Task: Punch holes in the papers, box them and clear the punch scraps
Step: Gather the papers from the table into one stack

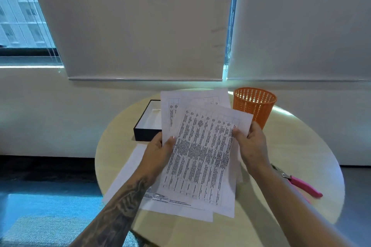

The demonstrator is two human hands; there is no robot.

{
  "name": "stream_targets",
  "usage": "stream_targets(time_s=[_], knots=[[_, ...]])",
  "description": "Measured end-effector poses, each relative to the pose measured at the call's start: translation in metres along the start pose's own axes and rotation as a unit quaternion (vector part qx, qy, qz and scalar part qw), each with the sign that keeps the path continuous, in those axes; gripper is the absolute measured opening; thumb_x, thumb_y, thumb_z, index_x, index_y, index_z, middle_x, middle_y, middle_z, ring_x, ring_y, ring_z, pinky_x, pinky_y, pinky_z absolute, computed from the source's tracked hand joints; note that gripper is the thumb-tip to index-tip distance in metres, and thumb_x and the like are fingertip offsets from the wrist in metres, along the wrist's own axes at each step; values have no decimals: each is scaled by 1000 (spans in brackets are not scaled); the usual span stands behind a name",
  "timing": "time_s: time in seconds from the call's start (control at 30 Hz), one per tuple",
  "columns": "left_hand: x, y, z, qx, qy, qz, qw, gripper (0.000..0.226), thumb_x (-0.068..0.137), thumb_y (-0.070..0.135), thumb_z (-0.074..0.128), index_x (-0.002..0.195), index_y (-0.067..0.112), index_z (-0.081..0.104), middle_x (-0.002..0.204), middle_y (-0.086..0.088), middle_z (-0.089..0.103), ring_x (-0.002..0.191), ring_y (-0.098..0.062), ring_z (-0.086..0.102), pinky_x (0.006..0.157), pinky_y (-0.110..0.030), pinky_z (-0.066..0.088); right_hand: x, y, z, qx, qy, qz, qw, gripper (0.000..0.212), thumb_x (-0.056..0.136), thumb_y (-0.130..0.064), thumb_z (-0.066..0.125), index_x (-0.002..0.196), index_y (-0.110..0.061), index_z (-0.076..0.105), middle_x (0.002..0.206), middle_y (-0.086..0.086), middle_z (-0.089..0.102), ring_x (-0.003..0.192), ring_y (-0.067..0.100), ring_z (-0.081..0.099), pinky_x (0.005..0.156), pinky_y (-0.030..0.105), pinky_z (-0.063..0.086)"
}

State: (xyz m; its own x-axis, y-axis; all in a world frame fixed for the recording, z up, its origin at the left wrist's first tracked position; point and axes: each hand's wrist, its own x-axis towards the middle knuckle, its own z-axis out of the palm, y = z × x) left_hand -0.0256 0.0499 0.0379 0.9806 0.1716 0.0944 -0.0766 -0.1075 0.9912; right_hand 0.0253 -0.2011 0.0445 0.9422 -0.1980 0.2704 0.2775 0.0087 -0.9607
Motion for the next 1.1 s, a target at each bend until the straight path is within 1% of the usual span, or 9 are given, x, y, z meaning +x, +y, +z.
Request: stream_targets(time_s=[0.1, 0.2, 0.37, 0.5, 0.63, 0.8, 0.93, 1.03, 1.1], knots=[[-2, 4, 2, -16, 47, 28, 998, 21, 100, 16, 59, 119, 14, 68, 102, -1, 76, 82, -9, 73, 63, -18, 56, -3, -5, -3, 43, -8, 6, 999, 36, 95, -8, 67, 128, -15, 56, 111, 0, 75, 98, 12, 75, 75, 24, 60], [1, 14, -2, -47, 74, 34, 996, 19, 98, 14, 63, 116, 17, 69, 102, -1, 75, 89, -15, 71, 72, -24, 56, -8, -9, -8, 41, -46, 29, 998, 31, 95, 1, 63, 123, -12, 62, 99, -1, 80, 93, 14, 77, 70, 23, 60], [7, 33, -6, -27, 59, 66, 996, 25, 98, 4, 58, 113, 21, 68, 100, 8, 75, 79, 2, 71, 65, -16, 57, -9, -24, -3, 9, -78, -13, 997, 28, 97, 1, 59, 115, -19, 65, 107, 0, 78, 99, 17, 75, 83, 34, 62], [7, 41, -7, -15, 40, 90, 995, 33, 98, -1, 52, 116, 23, 65, 106, 9, 75, 89, -3, 73, 74, -22, 60, -5, -35, 6, 15, -88, -44, 995, 35, 95, 6, 57, 119, -20, 58, 113, 5, 74, 102, 21, 74, 89, 46, 61], [6, 42, -7, -3, 37, 104, 994, 33, 99, 0, 50, 120, 22, 64, 113, 6, 74, 99, -10, 71, 85, -33, 58, -5, -38, 9, -4, -98, -78, 992, 35, 97, -1, 57, 116, -29, 59, 113, 5, 73, 104, 28, 72, 89, 56, 59], [-1, 30, -5, -22, 54, 93, 994, 27, 97, 2, 56, 114, 24, 61, 113, 4, 73, 101, -12, 71, 87, -33, 58, -14, -27, 7, 17, -96, -68, 993, 37, 95, 8, 57, 122, -16, 54, 116, 7, 71, 104, 19, 72, 89, 43, 61], [-8, 11, 2, -19, 46, 72, 996, 31, 94, 8, 65, 110, 34, 60, 112, 9, 72, 102, -4, 68, 86, -24, 55, -25, -4, 4, 3, -104, -26, 994, 38, 93, 6, 63, 118, -22, 55, 119, 7, 70, 106, 16, 71, 91, 43, 60], [-5, 9, 2, 11, 45, 55, 997, 19, 95, 12, 65, 109, 25, 65, 114, 3, 72, 105, -16, 69, 91, -39, 56, -25, 3, 3, -30, -104, -32, 994, 31, 94, -5, 67, 115, -25, 55, 115, 5, 71, 103, 16, 71, 87, 42, 60], [-1, 11, -1, 25, 52, 52, 997, 8, 96, 12, 63, 103, 15, 66, 106, -3, 73, 100, -25, 70, 89, -48, 58, -21, 1, 5, -57, -99, -56, 992, 26, 95, -6, 66, 114, -20, 55, 109, 4, 70, 96, 18, 70, 80, 31, 60]])
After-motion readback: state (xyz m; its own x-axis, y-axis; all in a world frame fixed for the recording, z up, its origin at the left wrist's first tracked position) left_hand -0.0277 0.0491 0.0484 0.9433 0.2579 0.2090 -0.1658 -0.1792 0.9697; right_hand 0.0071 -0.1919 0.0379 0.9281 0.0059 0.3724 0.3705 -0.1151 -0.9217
